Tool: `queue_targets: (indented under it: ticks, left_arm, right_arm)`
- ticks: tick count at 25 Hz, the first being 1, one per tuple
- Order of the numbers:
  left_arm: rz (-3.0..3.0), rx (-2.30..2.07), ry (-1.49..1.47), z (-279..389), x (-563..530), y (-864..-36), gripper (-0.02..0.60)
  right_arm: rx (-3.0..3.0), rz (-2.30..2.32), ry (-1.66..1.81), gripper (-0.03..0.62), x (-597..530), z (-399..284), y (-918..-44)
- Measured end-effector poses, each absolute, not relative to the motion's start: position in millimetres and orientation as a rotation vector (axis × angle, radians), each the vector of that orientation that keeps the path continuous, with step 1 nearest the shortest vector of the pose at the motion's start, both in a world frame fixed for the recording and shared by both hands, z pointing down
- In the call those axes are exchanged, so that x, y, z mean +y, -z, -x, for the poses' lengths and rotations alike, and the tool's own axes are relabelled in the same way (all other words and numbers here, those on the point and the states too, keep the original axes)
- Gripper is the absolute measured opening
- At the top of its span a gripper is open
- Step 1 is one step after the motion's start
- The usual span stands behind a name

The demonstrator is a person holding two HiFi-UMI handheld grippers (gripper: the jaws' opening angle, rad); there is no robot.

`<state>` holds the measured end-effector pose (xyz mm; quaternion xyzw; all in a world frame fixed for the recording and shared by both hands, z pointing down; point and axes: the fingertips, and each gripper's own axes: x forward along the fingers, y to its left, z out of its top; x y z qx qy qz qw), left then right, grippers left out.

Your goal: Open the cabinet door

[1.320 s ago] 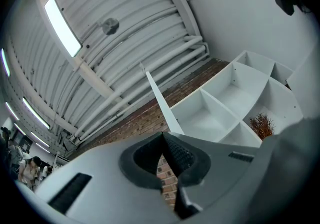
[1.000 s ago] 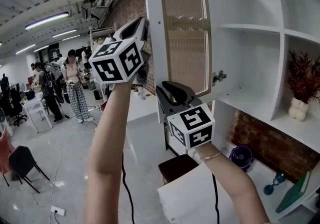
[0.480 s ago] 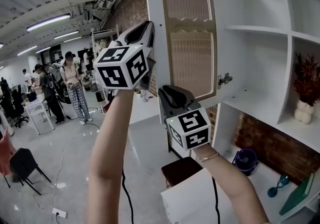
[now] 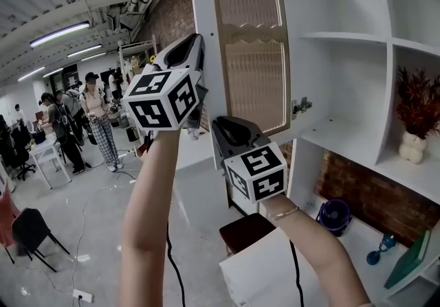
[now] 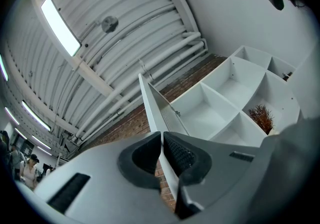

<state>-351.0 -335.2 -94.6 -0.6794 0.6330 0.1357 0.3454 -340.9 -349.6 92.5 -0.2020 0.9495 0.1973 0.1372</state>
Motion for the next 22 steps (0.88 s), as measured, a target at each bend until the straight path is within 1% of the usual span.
queue_targets:
  ticks: [9,22]
  left_arm:
    - [1.824,1.673,-0.407,344.2,-324.6,49.3,0.012]
    - [1.944,1.700,-0.359,287.1,-330.6,-52.2,0.002]
  right_arm:
    - [2.769,0.584,-0.445,0.025,-341.9,305.8,-102.6]
    - [2.797,0.834,-0.404,0.013,-360.5,200.7,-149.6]
